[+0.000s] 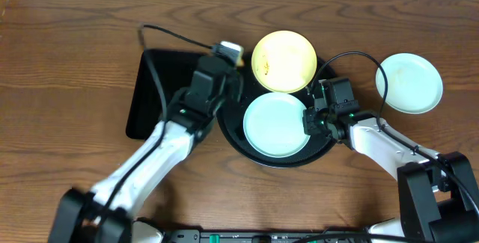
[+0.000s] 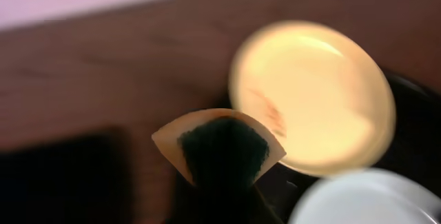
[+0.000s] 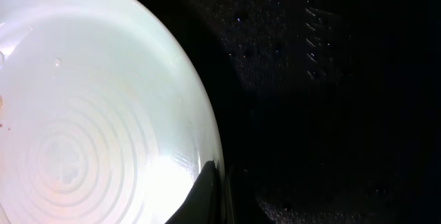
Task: Clean dirty plates on tray and stack at the side
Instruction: 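Return the sponge to the black tray with the left gripper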
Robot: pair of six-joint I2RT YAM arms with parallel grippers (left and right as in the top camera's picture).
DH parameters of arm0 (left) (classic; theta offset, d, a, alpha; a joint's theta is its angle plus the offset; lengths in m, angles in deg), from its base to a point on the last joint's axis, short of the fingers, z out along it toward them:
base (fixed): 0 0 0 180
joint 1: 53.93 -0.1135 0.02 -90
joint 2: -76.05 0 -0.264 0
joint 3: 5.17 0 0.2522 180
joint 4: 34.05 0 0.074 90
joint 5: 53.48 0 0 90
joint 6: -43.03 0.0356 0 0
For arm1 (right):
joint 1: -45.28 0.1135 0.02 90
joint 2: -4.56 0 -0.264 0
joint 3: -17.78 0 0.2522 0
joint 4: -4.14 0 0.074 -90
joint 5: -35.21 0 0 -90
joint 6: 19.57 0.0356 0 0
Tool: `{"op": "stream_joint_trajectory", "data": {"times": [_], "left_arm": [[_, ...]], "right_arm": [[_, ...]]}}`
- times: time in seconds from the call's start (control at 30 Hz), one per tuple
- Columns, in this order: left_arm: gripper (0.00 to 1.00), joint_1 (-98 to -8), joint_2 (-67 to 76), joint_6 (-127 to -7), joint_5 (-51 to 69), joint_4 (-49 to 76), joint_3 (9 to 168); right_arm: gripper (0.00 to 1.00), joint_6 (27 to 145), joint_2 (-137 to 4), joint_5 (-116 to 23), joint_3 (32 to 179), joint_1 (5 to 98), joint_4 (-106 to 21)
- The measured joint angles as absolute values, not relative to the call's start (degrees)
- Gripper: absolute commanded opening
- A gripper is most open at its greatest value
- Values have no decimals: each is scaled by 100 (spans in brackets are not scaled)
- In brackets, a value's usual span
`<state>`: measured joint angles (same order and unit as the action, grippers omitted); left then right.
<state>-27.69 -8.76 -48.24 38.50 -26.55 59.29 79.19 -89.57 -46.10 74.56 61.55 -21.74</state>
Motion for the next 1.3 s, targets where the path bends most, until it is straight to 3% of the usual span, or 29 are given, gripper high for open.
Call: {"op": "stream_joint_trajectory", "data": {"times": [0.27,0.53,0.7,0.77,0.8,0.87,1.07,1.1,1.17,1.2,1.3], "left_arm": [[8,-3545,-494,-5126,4801,-1248,5927],[8,-5390,-1335,-5434,3802,-754,5929],[9,-5715,-1971,-5449,3426,-771,5929],[25,-5715,-2214,-5449,3341,-883,5929],[52,-5715,-2268,-5476,3334,-913,5929],[78,-5715,-2323,-5465,3304,-946,5929],[83,-5715,-2325,-5487,3253,-979,5929],[83,-5715,-2325,-5487,3253,-981,5929],[85,-5715,-2325,-5487,3253,-979,5929],[85,-5715,-2325,-5484,3253,-981,5929],[86,-5715,-2325,-5484,3253,-981,5929]], "right_arm": [[13,7908,-8957,-4706,7454,6155,-2218],[18,7908,-8959,-4758,7452,6146,-2220],[18,7908,-8959,-4772,7452,6146,-2220],[20,7908,-8959,-4774,7452,6146,-2218],[23,7906,-8959,-4774,7452,6146,-2220],[31,7901,-8959,-4778,7452,6146,-2223],[38,7895,-8959,-4772,7452,6148,-2218],[35,7895,-8959,-4769,7452,6146,-2218],[7,7873,-8959,-4772,7452,6146,-2218],[1,7895,-8959,-4780,7452,6146,-2225],[1,7914,-8955,-4719,7456,6146,-2209]]}}
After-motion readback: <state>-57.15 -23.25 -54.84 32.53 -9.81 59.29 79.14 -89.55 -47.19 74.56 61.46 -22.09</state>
